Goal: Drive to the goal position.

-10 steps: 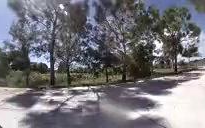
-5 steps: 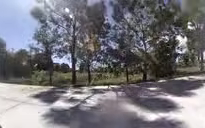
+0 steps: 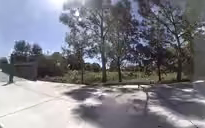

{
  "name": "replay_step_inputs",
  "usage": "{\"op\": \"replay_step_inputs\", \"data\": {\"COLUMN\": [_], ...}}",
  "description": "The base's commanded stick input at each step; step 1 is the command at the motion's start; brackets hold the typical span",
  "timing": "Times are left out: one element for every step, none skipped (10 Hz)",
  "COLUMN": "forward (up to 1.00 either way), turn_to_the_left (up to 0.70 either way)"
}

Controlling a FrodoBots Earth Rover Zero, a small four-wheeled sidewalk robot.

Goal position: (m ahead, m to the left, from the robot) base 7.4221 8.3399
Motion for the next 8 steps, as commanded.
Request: {"op": "replay_step_inputs", "data": {"forward": [0.0, 0.0, 0.0, 0.0, 0.0, 0.0, 0.0, 0.0], "turn_to_the_left": [0.85, 0.85, 0.85, 0.85, 0.85, 0.85, 0.85, 0.85]}}
